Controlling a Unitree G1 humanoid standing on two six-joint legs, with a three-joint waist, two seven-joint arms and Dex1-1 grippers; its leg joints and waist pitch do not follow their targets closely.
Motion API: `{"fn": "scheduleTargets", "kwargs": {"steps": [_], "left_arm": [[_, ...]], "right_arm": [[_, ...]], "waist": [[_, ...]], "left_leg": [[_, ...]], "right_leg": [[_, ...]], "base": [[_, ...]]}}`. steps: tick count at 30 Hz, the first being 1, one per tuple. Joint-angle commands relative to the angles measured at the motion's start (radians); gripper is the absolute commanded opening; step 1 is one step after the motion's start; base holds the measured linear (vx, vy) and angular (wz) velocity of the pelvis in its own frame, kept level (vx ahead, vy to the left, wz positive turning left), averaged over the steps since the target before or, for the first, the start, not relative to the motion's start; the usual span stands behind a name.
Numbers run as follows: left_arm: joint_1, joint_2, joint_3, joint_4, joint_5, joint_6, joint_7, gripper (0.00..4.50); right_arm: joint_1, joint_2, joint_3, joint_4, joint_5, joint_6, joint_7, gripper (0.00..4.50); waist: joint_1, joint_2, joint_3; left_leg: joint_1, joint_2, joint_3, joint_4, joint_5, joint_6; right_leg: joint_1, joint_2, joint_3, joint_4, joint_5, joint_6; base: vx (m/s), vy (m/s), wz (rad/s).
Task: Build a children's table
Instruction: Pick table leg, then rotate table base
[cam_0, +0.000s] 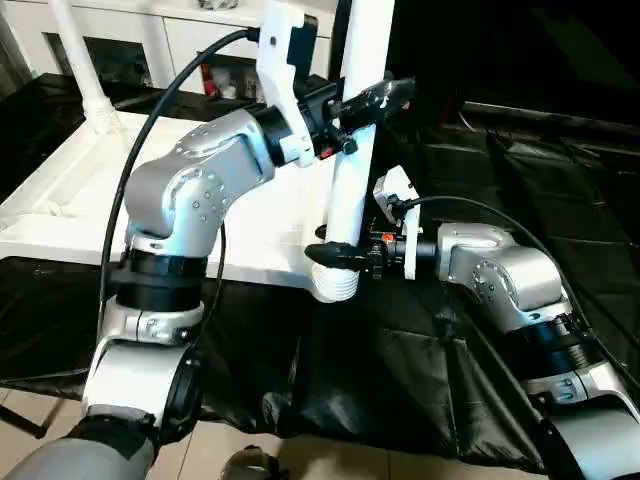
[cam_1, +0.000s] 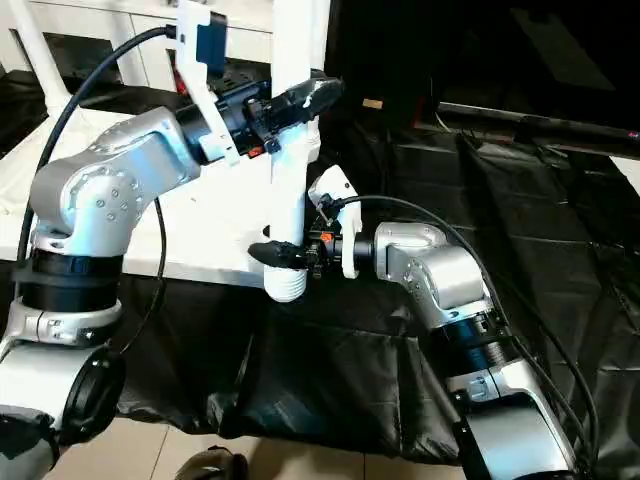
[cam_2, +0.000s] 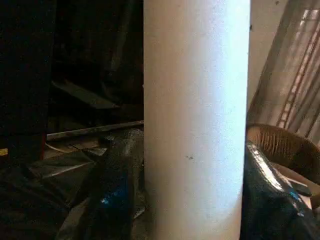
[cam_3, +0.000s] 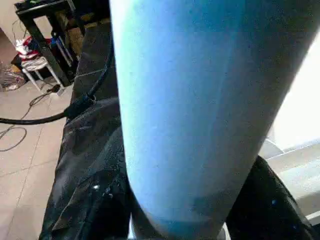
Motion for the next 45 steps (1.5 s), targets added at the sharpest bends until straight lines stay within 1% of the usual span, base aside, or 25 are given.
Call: {"fn": "scheduleTargets", "kwargs": {"steps": [1,2,5,6,7,8,9,10,13,17,18,19,21,23,27,29,30,31,33,34,35,36,37,38,45], "left_arm": [[-0.018,-0.016,0.031,-0.003,-0.007,-0.020,0.027,2.82],[-0.015,-0.021,0.046,-0.006,-0.025,-0.018,0.024,2.84],[-0.005,-0.032,0.079,-0.013,-0.062,-0.017,0.025,2.84],[0.006,-0.028,0.079,-0.016,-0.060,-0.025,0.020,2.84],[0.015,-0.026,0.078,-0.019,-0.060,-0.028,0.015,2.84],[0.052,-0.020,0.079,-0.034,-0.069,-0.036,-0.011,2.84],[0.065,-0.019,0.081,-0.040,-0.075,-0.037,-0.020,2.84],[0.083,-0.014,0.078,-0.046,-0.076,-0.037,-0.034,2.84],[0.115,0.011,0.047,-0.048,-0.051,-0.047,-0.073,2.84],[0.158,0.077,-0.016,-0.015,0.028,-0.107,-0.151,2.84],[0.172,0.132,-0.070,0.037,0.106,-0.180,-0.199,2.84],[0.172,0.132,-0.070,0.037,0.106,-0.180,-0.199,2.84],[0.198,0.253,-0.222,0.179,0.285,-0.376,-0.332,2.84],[0.201,0.266,-0.240,0.200,0.303,-0.402,-0.354,2.84],[0.214,0.344,-0.360,0.366,0.400,-0.527,-0.536,2.84],[0.213,0.359,-0.383,0.397,0.417,-0.544,-0.568,2.84],[0.198,0.364,-0.394,0.464,0.444,-0.580,-0.582,2.84],[0.192,0.366,-0.399,0.486,0.454,-0.597,-0.586,2.84],[0.182,0.367,-0.405,0.518,0.468,-0.618,-0.590,2.84],[0.146,0.364,-0.422,0.612,0.503,-0.686,-0.615,2.84],[0.146,0.364,-0.422,0.612,0.503,-0.686,-0.615,2.84],[0.108,0.353,-0.434,0.713,0.545,-0.749,-0.633,2.84],[0.108,0.353,-0.434,0.713,0.545,-0.749,-0.633,2.84],[0.108,0.353,-0.434,0.713,0.545,-0.749,-0.633,2.84],[0.019,0.319,-0.447,0.932,0.607,-0.851,-0.640,2.84]], "right_arm": [[-0.003,0.009,-0.025,-0.005,-0.004,-0.018,-0.021,1.90],[0.001,0.018,-0.035,-0.006,-0.002,-0.025,-0.039,1.90],[0.008,0.039,-0.060,-0.003,-0.004,-0.044,-0.087,1.90],[0.009,0.050,-0.077,0.001,-0.003,-0.051,-0.118,1.90],[0.009,0.057,-0.090,0.005,-0.002,-0.058,-0.138,1.90],[0.007,0.088,-0.146,0.022,0.003,-0.081,-0.224,1.90],[0.007,0.098,-0.165,0.028,0.006,-0.087,-0.253,1.90],[0.007,0.109,-0.188,0.033,0.013,-0.089,-0.282,1.90],[0.018,0.113,-0.207,0.030,0.017,-0.096,-0.303,1.90],[0.046,0.111,-0.229,0.029,0.004,-0.117,-0.344,1.90],[0.064,0.098,-0.228,0.031,-0.019,-0.130,-0.364,1.90],[0.064,0.098,-0.228,0.031,-0.019,-0.130,-0.364,1.90],[0.101,0.066,-0.216,0.016,-0.057,-0.138,-0.378,1.90],[0.108,0.062,-0.215,0.012,-0.060,-0.139,-0.378,1.90],[0.158,0.041,-0.221,-0.027,-0.065,-0.138,-0.366,1.90],[0.168,0.038,-0.224,-0.034,-0.063,-0.133,-0.366,1.90],[0.184,0.035,-0.224,-0.048,-0.062,-0.124,-0.372,1.90],[0.190,0.035,-0.224,-0.052,-0.061,-0.121,-0.374,1.90],[0.198,0.033,-0.223,-0.059,-0.061,-0.117,-0.376,1.90],[0.216,0.028,-0.217,-0.085,-0.053,-0.106,-0.378,1.90],[0.216,0.028,-0.217,-0.085,-0.053,-0.106,-0.378,1.90],[0.228,0.021,-0.214,-0.101,-0.052,-0.099,-0.379,1.90],[0.228,0.021,-0.214,-0.101,-0.052,-0.099,-0.379,1.90],[0.228,0.021,-0.214,-0.101,-0.052,-0.099,-0.379,1.90],[0.259,0.012,-0.218,-0.144,-0.050,-0.075,-0.385,1.89]], "waist": [[-0.002,0.018,-0.085],[-0.002,0.015,-0.085],[-0.003,0.027,-0.086],[-0.005,0.021,-0.085],[-0.004,0.025,-0.086],[-0.006,0.034,-0.085],[-0.012,0.029,-0.085],[-0.010,0.032,-0.086],[-0.011,0.037,-0.087],[-0.013,0.040,-0.085],[-0.014,0.040,-0.086],[-0.011,0.044,-0.085],[-0.010,0.045,-0.084],[-0.013,0.048,-0.087],[-0.014,0.062,-0.090],[-0.015,0.057,-0.090],[-0.018,0.062,-0.092],[-0.018,0.064,-0.087],[-0.018,0.063,-0.088],[-0.020,0.066,-0.086],[-0.018,0.066,-0.086],[-0.019,0.069,-0.088],[-0.021,0.067,-0.084],[-0.018,0.066,-0.087],[-0.022,0.071,-0.090]], "left_leg": [[0.052,0.082,-0.050,-0.070,-0.167,-0.075],[0.052,0.082,-0.051,-0.072,-0.176,-0.078],[0.055,0.082,-0.051,-0.071,-0.188,-0.090],[0.055,0.081,-0.050,-0.073,-0.202,-0.095],[0.057,0.082,-0.051,-0.073,-0.205,-0.097],[0.055,0.083,-0.053,-0.077,-0.211,-0.105],[0.055,0.081,-0.051,-0.079,-0.221,-0.112],[0.057,0.080,-0.050,-0.076,-0.220,-0.115],[0.057,0.079,-0.051,-0.080,-0.229,-0.121],[0.056,0.076,-0.052,-0.082,-0.228,-0.117],[0.057,0.077,-0.051,-0.082,-0.225,-0.117],[0.056,0.076,-0.054,-0.082,-0.222,-0.114],[0.058,0.074,-0.054,-0.085,-0.231,-0.112],[0.060,0.076,-0.053,-0.087,-0.240,-0.129],[0.060,0.079,-0.052,-0.087,-0.244,-0.131],[0.057,0.077,-0.052,-0.086,-0.237,-0.120],[0.059,0.077,-0.050,-0.085,-0.241,-0.121],[0.061,0.077,-0.048,-0.085,-0.264,-0.118],[0.059,0.080,-0.052,-0.087,-0.282,-0.120],[0.061,0.080,-0.051,-0.086,-0.288,-0.118],[0.063,0.080,-0.050,-0.086,-0.291,-0.117],[0.061,0.084,-0.053,-0.087,-0.289,-0.121],[0.060,0.081,-0.052,-0.088,-0.289,-0.114],[0.064,0.083,-0.051,-0.086,-0.297,-0.119],[0.061,0.083,-0.051,-0.081,-0.276,-0.101]], "right_leg": [[0.026,-0.115,0.055,-0.062,0.071,-0.208],[0.028,-0.116,0.054,-0.062,0.074,-0.215],[0.025,-0.115,0.054,-0.061,0.075,-0.219],[0.026,-0.113,0.054,-0.063,0.067,-0.218],[0.025,-0.114,0.055,-0.064,0.062,-0.216],[0.022,-0.115,0.055,-0.064,0.056,-0.210],[0.023,-0.113,0.054,-0.063,0.052,-0.212],[0.021,-0.112,0.054,-0.063,0.053,-0.211],[0.024,-0.109,0.055,-0.066,0.027,-0.185],[0.022,-0.109,0.057,-0.071,0.029,-0.164],[0.023,-0.109,0.057,-0.069,0.026,-0.162],[0.022,-0.110,0.057,-0.074,0.012,-0.153],[0.019,-0.108,0.061,-0.084,-0.036,-0.104],[0.019,-0.109,0.062,-0.077,-0.052,-0.093],[0.014,-0.109,0.058,-0.069,0.003,-0.145],[0.016,-0.110,0.058,-0.067,0.028,-0.157],[0.015,-0.112,0.057,-0.062,0.036,-0.173],[0.011,-0.114,0.059,-0.073,0.004,-0.179],[0.016,-0.119,0.060,-0.069,-0.019,-0.189],[0.013,-0.120,0.060,-0.075,-0.034,-0.194],[0.012,-0.120,0.061,-0.077,-0.041,-0.193],[0.014,-0.122,0.060,-0.069,-0.027,-0.203],[0.013,-0.118,0.060,-0.078,-0.036,-0.200],[0.013,-0.123,0.062,-0.072,-0.034,-0.205],[0.017,-0.125,0.060,-0.069,0.022,-0.231]], "base": [[0.000,0.000,0.00],[0.000,0.000,0.00],[0.000,0.000,0.00],[0.000,0.000,0.00],[0.000,0.000,0.00],[0.000,0.000,0.00],[0.000,0.000,0.00],[0.000,0.000,0.00],[0.000,0.000,0.00],[0.000,0.000,0.00],[0.000,0.000,0.00],[0.000,0.000,0.00],[0.000,0.000,0.00],[0.000,0.000,0.00],[0.000,0.000,0.00],[0.000,0.000,0.00],[0.000,0.000,0.00],[0.000,0.000,0.00],[0.000,0.000,0.00],[0.000,0.000,0.00],[0.000,0.000,0.00],[0.000,0.000,0.00],[0.000,0.000,0.00],[0.000,0.000,0.00],[0.000,0.000,0.00]]}}
